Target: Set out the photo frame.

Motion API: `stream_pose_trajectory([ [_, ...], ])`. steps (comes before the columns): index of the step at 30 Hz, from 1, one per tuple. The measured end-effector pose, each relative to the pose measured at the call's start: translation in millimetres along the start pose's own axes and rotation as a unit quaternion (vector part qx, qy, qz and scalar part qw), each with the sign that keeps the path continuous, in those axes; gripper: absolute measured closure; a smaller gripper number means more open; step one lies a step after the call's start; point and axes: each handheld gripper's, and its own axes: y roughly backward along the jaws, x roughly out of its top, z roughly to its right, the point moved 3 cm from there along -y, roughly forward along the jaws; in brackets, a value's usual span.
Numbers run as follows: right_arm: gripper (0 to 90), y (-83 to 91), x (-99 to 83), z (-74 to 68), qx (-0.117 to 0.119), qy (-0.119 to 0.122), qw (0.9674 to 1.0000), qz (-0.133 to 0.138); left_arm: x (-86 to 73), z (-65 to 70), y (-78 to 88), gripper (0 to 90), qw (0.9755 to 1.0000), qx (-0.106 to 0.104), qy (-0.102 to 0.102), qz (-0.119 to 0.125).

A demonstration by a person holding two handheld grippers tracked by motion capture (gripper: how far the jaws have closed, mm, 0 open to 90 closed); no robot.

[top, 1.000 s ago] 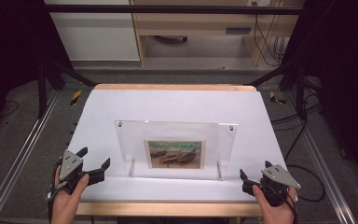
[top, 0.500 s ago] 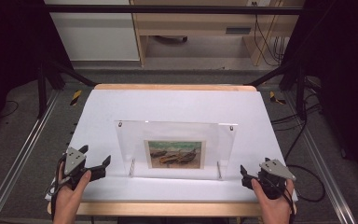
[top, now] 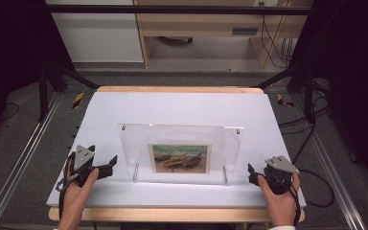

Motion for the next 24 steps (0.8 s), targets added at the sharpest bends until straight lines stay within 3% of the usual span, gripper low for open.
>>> stream_pose_trajectory([
  [19, 10.8, -26.4, 8.9, 6.7, -0.015, -0.002, 0.9998, -0.011, 2.2, -10.5, -29.5, 7.7, 0.9999, -0.005, 0.001, -0.014],
  [22, 10.7, -30.5, 11.3, 7.3, -0.008, -0.020, 0.9997, -0.015, 1.9, -11.4, -29.9, 7.7, 0.9995, -0.012, 0.015, -0.027],
  [24, 10.9, -33.4, 11.8, 6.6, 0.008, -0.043, 0.9985, -0.033, 2.1, -11.5, -28.1, 7.7, 0.9988, -0.020, 0.029, -0.033],
])
